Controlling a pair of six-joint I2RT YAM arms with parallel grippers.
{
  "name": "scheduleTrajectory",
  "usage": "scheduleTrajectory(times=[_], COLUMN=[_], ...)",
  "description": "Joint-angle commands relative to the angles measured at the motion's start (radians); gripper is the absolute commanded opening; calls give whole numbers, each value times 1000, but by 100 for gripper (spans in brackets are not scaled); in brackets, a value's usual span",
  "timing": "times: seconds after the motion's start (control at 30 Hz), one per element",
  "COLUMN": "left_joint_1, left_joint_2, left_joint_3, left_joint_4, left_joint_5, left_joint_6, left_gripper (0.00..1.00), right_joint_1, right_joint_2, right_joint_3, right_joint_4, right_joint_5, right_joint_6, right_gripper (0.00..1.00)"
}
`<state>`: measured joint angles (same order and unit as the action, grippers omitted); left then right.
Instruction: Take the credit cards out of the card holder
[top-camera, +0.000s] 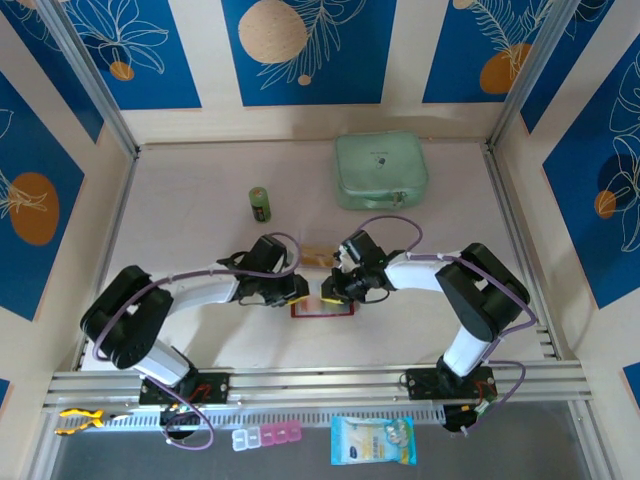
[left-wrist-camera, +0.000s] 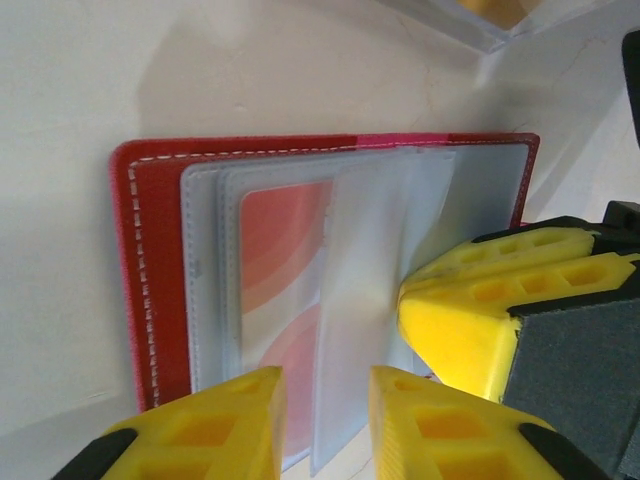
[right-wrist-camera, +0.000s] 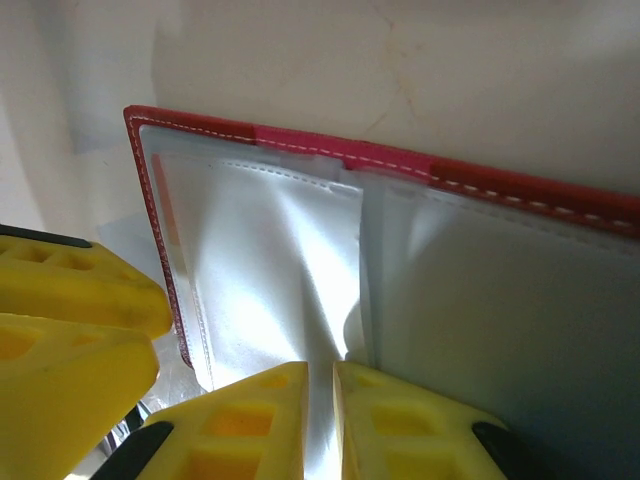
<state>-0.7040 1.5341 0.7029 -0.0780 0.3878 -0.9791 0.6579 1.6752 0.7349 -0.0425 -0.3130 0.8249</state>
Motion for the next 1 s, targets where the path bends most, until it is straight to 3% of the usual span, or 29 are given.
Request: scheduleTrajectory(times=[0.0,0.63,0.97], left_joint_1=[-15,-37,-40], left_joint_2=[16,75,46], left_joint_3=[33,71,74], left_joint_4=[18,4,20], left_joint_5=[-3,2,-2], left_joint_6=[-18,-26,-32], left_gripper=[27,28,21], right_joint_1=[-13,-26,-26], right_joint_2=[-17,-30,-63], right_joint_3=[-30,-61,-69], right_joint_4=[2,36,39], right_joint_5=[-18,-34,-36], right_joint_6=[11,12,14], right_gripper=[16,16,16])
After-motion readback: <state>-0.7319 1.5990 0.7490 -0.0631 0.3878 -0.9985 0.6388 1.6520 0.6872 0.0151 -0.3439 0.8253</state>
